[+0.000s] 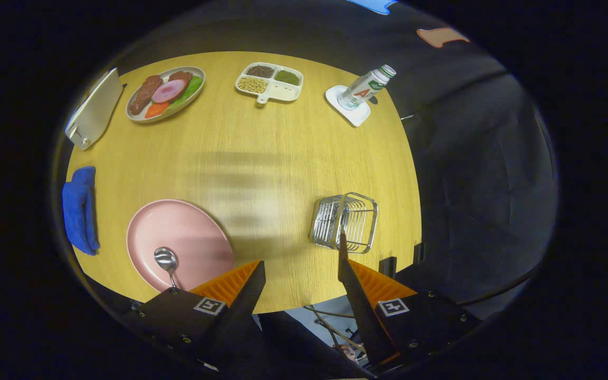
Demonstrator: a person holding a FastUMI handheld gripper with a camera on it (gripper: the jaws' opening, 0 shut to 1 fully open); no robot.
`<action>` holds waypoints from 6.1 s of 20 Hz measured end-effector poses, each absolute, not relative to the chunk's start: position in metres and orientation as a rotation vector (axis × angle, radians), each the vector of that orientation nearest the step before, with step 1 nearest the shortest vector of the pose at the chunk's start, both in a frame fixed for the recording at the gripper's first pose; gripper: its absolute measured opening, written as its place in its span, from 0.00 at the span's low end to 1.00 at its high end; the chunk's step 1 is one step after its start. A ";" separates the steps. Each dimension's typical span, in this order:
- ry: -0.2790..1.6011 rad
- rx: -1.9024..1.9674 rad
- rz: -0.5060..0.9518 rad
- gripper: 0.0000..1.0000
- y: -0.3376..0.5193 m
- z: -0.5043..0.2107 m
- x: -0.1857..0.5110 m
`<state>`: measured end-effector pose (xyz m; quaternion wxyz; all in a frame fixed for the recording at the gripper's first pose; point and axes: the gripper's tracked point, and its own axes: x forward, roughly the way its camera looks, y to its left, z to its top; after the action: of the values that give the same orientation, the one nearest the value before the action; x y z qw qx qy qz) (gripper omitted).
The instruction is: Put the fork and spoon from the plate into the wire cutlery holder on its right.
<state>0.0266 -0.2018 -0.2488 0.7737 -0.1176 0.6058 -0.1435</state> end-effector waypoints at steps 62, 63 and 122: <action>1.394 -0.391 0.005 0.02 -0.065 -0.337 -0.063; 1.383 -0.380 -0.012 0.02 -0.069 -0.329 -0.060; 1.374 -0.042 -0.447 0.90 -0.302 -0.254 -0.021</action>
<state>-0.0209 -0.3016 -0.2543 0.7500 -0.0194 0.6288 -0.2044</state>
